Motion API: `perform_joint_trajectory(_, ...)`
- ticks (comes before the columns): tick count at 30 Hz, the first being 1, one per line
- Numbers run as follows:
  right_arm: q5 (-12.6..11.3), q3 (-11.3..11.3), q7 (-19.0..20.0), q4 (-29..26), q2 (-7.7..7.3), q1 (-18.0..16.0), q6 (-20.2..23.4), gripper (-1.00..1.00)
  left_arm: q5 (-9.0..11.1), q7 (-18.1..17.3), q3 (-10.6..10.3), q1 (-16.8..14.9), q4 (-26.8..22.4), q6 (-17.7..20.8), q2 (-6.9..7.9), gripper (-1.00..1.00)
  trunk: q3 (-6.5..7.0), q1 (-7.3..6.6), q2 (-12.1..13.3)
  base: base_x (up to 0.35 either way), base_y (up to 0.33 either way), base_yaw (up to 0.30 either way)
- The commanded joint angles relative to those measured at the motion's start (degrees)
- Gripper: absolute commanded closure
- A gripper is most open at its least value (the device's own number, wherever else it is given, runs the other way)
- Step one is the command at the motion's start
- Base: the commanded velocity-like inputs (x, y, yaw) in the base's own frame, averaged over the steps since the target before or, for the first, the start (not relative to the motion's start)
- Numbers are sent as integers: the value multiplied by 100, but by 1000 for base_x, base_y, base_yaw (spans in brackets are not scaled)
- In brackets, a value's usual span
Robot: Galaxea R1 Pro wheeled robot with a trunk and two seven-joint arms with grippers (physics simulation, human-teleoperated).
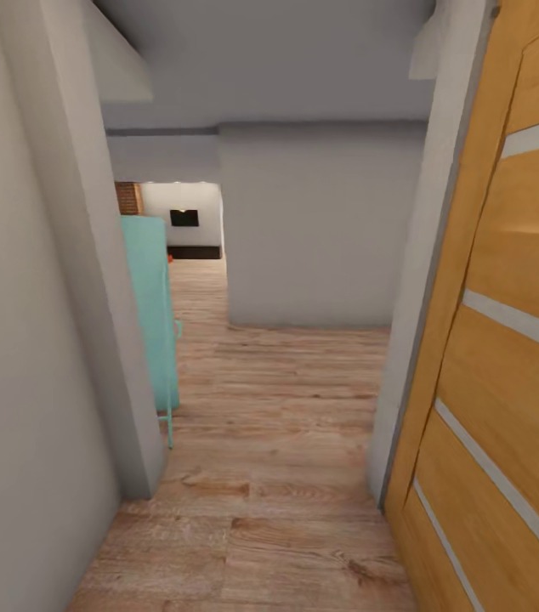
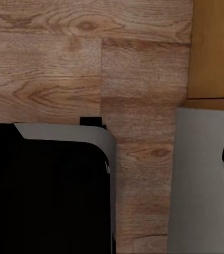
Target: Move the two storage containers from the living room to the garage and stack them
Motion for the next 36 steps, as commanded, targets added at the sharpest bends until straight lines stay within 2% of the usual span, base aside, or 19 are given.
perform_joint_trajectory(1,-39,49,-4,15,3,-6,-26,-100,51,12,-49,-4,3,-15,-1,-100,-8,4,-5,323,0,53)
perform_joint_trajectory(24,-39,31,-14,15,-23,-6,-34,-100,66,12,-42,-4,-5,-11,-5,-100,-8,4,-5,323,0,5)
perform_joint_trajectory(36,-39,31,-10,15,-15,-6,-43,-100,61,12,-47,-4,3,-14,-4,-100,-8,4,-5,323,61,0)
